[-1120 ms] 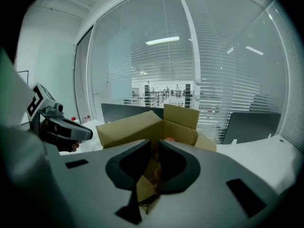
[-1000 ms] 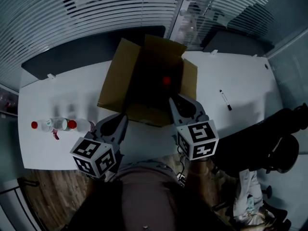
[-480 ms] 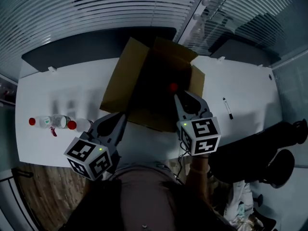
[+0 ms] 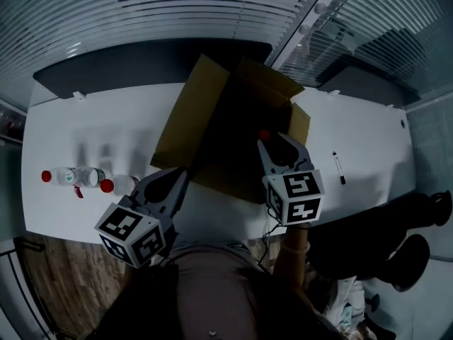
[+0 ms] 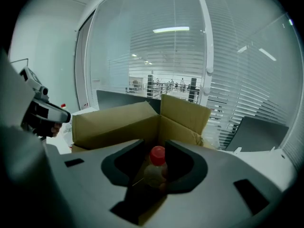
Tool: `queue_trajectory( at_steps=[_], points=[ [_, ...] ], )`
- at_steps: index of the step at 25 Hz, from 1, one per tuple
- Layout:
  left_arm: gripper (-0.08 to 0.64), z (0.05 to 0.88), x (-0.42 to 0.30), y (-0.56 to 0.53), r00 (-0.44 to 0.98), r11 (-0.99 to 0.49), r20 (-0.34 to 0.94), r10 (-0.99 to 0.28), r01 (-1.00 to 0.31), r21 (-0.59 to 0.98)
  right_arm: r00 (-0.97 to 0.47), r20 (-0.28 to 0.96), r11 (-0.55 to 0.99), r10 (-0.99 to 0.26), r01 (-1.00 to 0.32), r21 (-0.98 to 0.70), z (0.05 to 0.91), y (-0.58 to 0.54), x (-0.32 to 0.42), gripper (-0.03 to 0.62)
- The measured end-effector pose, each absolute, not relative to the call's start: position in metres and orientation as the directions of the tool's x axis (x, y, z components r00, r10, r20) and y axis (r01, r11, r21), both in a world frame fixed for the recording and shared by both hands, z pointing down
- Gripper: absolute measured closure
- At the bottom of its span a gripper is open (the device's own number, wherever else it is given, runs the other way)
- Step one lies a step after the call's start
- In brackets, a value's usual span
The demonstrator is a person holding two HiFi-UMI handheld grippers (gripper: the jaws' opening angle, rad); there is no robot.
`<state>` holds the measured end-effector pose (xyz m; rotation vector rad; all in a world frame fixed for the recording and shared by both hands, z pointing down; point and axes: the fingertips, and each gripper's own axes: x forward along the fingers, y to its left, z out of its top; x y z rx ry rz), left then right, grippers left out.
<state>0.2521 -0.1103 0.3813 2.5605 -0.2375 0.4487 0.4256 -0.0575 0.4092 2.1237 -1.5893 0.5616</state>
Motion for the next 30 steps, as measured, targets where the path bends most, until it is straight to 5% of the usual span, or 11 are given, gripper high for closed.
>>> queue_trajectory(
  at_steps=[30],
  points=[
    [0.552,0.408,0.25,-0.126,0.919,-0.824,0.388,-0.074,-0.276,0.494,0.286,0.733,-0.248,-0.617,-0.955,0.164,0.458,-0.071,0.441,0.425]
  ],
)
